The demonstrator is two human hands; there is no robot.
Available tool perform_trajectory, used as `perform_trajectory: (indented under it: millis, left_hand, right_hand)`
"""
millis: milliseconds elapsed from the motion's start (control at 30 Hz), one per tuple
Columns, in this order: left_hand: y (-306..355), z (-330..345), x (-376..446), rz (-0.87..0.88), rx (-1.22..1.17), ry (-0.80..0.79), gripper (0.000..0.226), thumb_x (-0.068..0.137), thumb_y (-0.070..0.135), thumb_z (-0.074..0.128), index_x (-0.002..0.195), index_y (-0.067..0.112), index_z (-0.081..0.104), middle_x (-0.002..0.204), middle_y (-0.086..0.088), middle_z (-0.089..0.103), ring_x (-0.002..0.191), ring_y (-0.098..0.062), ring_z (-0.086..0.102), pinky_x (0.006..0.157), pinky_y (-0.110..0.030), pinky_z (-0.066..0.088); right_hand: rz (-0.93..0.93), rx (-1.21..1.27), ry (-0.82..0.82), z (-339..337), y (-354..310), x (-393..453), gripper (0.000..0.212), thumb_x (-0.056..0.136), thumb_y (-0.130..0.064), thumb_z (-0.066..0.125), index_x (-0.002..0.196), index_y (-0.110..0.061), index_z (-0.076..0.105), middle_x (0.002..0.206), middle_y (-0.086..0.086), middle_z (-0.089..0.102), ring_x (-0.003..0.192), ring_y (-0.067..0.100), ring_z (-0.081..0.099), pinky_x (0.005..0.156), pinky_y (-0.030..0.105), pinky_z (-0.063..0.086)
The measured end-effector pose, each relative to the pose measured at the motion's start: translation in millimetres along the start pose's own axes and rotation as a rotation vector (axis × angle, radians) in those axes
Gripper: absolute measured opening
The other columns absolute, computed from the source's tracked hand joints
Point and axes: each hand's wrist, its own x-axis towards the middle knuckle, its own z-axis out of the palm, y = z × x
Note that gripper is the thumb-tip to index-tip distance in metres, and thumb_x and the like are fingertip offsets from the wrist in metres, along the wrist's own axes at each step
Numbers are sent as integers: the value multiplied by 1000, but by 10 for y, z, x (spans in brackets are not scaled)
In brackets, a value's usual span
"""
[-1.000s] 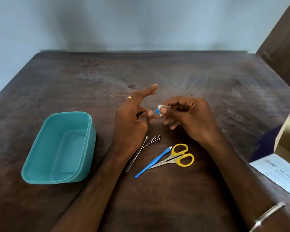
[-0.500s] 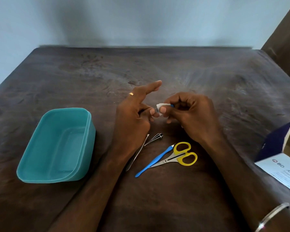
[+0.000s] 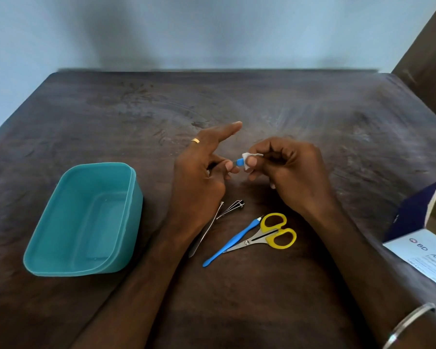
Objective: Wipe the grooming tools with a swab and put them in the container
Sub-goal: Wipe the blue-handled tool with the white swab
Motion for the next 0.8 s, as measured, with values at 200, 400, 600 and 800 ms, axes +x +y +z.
perform_trajectory:
  millis: [200,400,600,800]
  left_hand:
    - [-6,-33,-8,82,272,68,31,81,6,76,110,17,72,104,2,73,88,-4,66,77,-8,50]
    - [-22,-79,-15,217,388,121,20,83,7,75,103,10,77,95,-1,77,84,-6,68,80,-14,51]
    - [19,-57,-34,195,362,143,17,88,17,66,100,13,78,87,2,77,78,-6,70,73,-20,53]
    - [46,-8,-44,-24,138,88,14,90,4,65,92,14,76,68,7,69,66,-2,65,63,-8,46]
  right_hand:
    - [76,145,26,-43,-13,12,17,95,-2,61,92,-15,71,80,8,77,69,18,76,46,26,46]
    - [166,450,-21,-61,-53,-6,12,94,-3,60,96,-8,71,83,15,78,69,24,76,49,26,47]
    - [67,400,-4,-57,-25,-12,9,96,-7,60,98,-4,68,81,8,78,71,21,76,52,27,51]
    - [-89,120,52,-61,25,6,11,93,-14,68,90,-25,70,81,4,76,77,23,74,64,42,57]
